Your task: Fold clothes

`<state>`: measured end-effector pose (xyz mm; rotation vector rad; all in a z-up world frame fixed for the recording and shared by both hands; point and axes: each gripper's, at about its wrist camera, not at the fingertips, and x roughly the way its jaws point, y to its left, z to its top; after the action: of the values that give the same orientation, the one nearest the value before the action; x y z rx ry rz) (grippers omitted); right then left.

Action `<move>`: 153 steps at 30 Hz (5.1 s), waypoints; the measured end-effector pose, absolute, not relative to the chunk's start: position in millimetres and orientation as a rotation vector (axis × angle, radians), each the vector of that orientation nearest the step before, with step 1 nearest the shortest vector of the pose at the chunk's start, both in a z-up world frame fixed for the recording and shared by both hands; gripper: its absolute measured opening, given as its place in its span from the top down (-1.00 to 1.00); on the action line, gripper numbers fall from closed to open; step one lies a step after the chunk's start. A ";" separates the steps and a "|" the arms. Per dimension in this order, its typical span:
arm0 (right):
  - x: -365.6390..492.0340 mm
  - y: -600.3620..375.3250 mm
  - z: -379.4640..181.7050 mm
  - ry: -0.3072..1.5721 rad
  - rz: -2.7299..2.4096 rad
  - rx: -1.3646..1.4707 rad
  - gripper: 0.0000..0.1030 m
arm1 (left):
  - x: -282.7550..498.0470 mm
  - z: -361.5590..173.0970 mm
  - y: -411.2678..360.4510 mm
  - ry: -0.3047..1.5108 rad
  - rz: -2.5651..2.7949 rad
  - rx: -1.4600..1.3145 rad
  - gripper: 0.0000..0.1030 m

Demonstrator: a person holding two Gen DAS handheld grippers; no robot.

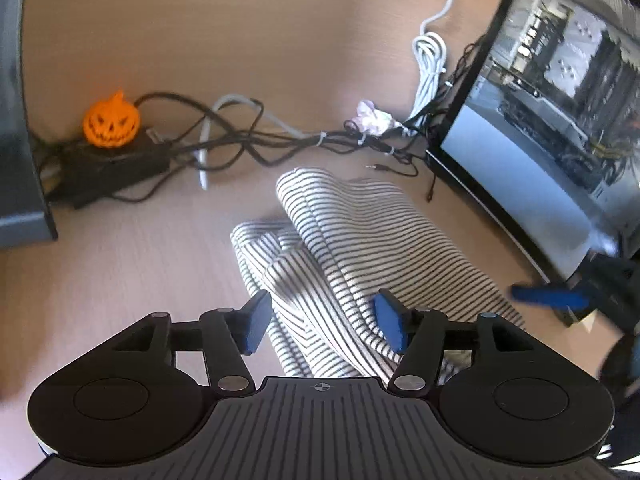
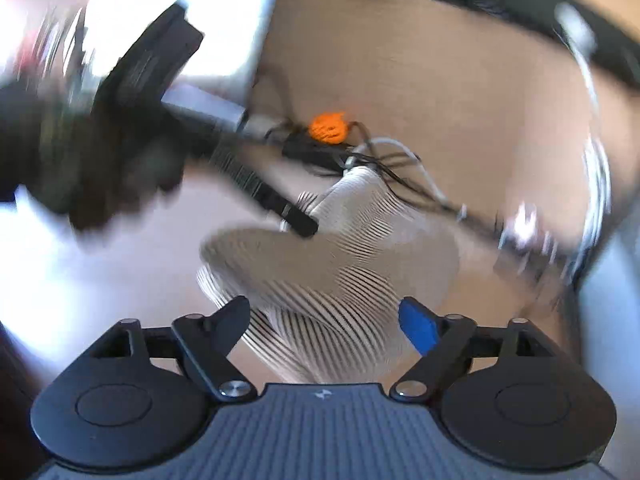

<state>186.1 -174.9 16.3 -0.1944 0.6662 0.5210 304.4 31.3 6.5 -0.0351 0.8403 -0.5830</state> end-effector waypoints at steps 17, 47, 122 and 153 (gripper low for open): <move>216.2 -159.1 -40.4 0.808 0.205 -0.026 -0.77 | 311.3 14.3 48.5 0.887 -0.630 -0.202 -0.69; 198.9 -238.1 -12.7 0.768 0.088 0.197 -0.86 | 342.5 -1.0 19.7 1.067 -0.600 -0.365 -0.82; 177.0 -171.0 -36.4 0.562 0.077 -0.343 -0.33 | 348.0 6.1 56.0 0.894 -0.587 -0.241 -0.24; 194.2 -165.7 -15.8 0.449 -0.034 -0.346 -0.51 | 375.3 -5.8 35.0 0.960 -0.765 -0.375 -0.29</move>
<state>194.2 -165.7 -15.8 -0.3462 0.4494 -0.0336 375.3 35.0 -5.8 -0.3746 0.9598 -0.7651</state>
